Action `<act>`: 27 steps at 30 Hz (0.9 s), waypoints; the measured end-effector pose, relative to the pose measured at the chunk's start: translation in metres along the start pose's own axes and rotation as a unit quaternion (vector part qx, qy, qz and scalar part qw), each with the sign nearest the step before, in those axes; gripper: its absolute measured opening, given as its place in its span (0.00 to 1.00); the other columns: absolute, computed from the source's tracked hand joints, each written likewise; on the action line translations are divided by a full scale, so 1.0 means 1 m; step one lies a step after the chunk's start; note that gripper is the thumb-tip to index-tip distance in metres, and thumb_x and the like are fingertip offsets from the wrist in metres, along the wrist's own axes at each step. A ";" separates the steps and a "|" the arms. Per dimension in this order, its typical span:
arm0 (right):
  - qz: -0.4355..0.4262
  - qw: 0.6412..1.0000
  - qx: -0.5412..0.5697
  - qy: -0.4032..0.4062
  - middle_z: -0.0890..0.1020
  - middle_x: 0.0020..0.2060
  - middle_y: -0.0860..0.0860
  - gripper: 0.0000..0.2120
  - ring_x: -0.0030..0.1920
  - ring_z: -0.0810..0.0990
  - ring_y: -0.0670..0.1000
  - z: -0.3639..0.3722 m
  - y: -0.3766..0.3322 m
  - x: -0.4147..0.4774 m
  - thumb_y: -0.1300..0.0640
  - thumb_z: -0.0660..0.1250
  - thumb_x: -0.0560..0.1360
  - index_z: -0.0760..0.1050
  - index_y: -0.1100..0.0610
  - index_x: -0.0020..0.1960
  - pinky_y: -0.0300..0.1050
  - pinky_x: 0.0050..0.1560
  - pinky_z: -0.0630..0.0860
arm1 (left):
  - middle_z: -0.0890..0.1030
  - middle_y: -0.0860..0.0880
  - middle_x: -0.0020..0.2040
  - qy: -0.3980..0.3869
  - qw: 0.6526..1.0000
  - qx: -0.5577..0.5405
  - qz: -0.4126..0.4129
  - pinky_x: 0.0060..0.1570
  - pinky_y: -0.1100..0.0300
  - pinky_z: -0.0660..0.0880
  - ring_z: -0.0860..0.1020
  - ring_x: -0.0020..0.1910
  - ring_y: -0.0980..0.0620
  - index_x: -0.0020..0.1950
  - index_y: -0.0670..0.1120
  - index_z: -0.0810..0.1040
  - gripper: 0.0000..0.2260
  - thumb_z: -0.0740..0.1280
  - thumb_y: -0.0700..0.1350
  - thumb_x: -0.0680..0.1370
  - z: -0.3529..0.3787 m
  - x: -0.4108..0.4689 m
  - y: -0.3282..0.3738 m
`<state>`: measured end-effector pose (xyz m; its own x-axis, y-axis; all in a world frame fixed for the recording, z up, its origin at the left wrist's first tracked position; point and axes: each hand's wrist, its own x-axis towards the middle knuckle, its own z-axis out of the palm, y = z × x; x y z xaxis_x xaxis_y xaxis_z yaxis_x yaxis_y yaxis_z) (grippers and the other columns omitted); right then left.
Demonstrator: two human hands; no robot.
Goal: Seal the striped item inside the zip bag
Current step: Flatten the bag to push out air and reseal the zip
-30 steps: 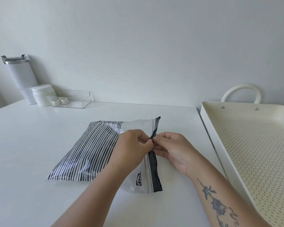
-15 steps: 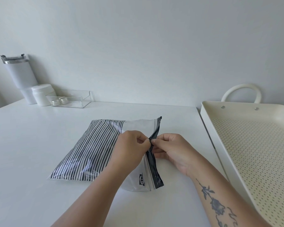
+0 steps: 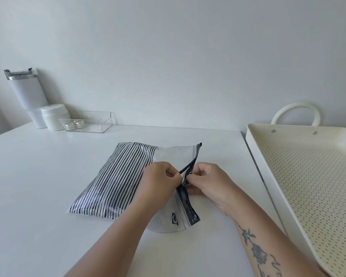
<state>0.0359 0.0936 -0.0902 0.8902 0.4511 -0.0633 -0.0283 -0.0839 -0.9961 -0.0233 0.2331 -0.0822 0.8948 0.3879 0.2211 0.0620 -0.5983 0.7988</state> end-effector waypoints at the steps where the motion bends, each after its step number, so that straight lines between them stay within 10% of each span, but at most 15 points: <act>1: 0.001 1.000 -0.008 0.003 0.85 0.38 0.62 0.01 0.36 0.86 0.56 0.000 0.001 0.000 0.66 0.67 0.69 0.75 0.64 0.40 0.47 0.39 0.83 | 0.77 0.57 0.22 -0.003 1.000 0.000 0.002 0.20 0.72 0.65 0.72 0.21 0.63 0.33 0.48 0.81 0.05 0.70 0.43 0.70 -0.001 0.000 0.000; 10: 0.019 0.988 -0.121 0.094 0.83 0.37 0.54 0.07 0.26 0.79 0.48 -0.007 -0.002 -0.004 0.60 0.64 0.72 0.77 0.56 0.49 0.40 0.28 0.72 | 0.75 0.67 0.24 -0.017 0.995 0.054 0.081 0.26 0.76 0.65 0.73 0.28 0.71 0.45 0.50 0.84 0.08 0.66 0.47 0.79 -0.014 -0.002 0.008; 13: -0.016 0.951 -0.249 0.183 0.79 0.46 0.49 0.15 0.40 0.79 0.49 -0.016 -0.014 -0.010 0.60 0.60 0.76 0.73 0.55 0.62 0.41 0.38 0.72 | 0.81 0.64 0.41 0.090 0.976 0.147 0.132 0.41 0.73 0.67 0.78 0.44 0.63 0.51 0.53 0.83 0.08 0.65 0.49 0.78 -0.044 0.009 0.000; 16: -0.185 0.891 -0.323 0.260 0.77 0.58 0.54 0.17 0.57 0.77 0.55 0.005 -0.039 -0.016 0.60 0.59 0.77 0.72 0.57 0.65 0.49 0.55 0.74 | 0.79 0.56 0.64 0.093 0.956 0.277 0.034 0.60 0.50 0.66 0.70 0.66 0.48 0.62 0.56 0.78 0.13 0.62 0.52 0.79 -0.073 0.023 -0.030; 21: -0.211 0.860 -0.461 0.044 0.71 0.69 0.54 0.21 0.69 0.67 0.56 0.082 -0.053 0.006 0.57 0.54 0.80 0.64 0.58 0.72 0.53 0.69 0.65 | 0.67 0.54 0.75 -0.023 0.960 0.267 -0.082 0.69 0.47 0.61 0.62 0.73 0.44 0.69 0.58 0.71 0.17 0.56 0.51 0.81 -0.080 0.024 -0.053; 27: -0.141 0.832 -0.536 -0.039 0.56 0.78 0.52 0.23 0.78 0.47 0.57 0.108 -0.037 0.047 0.53 0.47 0.82 0.56 0.56 0.76 0.58 0.76 0.47 | 0.78 0.57 0.59 0.013 0.969 0.242 -0.049 0.50 0.52 0.69 0.66 0.57 0.47 0.55 0.57 0.77 0.16 0.51 0.48 0.79 -0.070 0.013 -0.038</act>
<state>0.0296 0.2141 -0.0626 0.7593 0.6400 0.1181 0.6354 -0.6896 -0.3475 -0.0450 0.3105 -0.0705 0.8634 0.4726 0.1768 0.3508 -0.8141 0.4629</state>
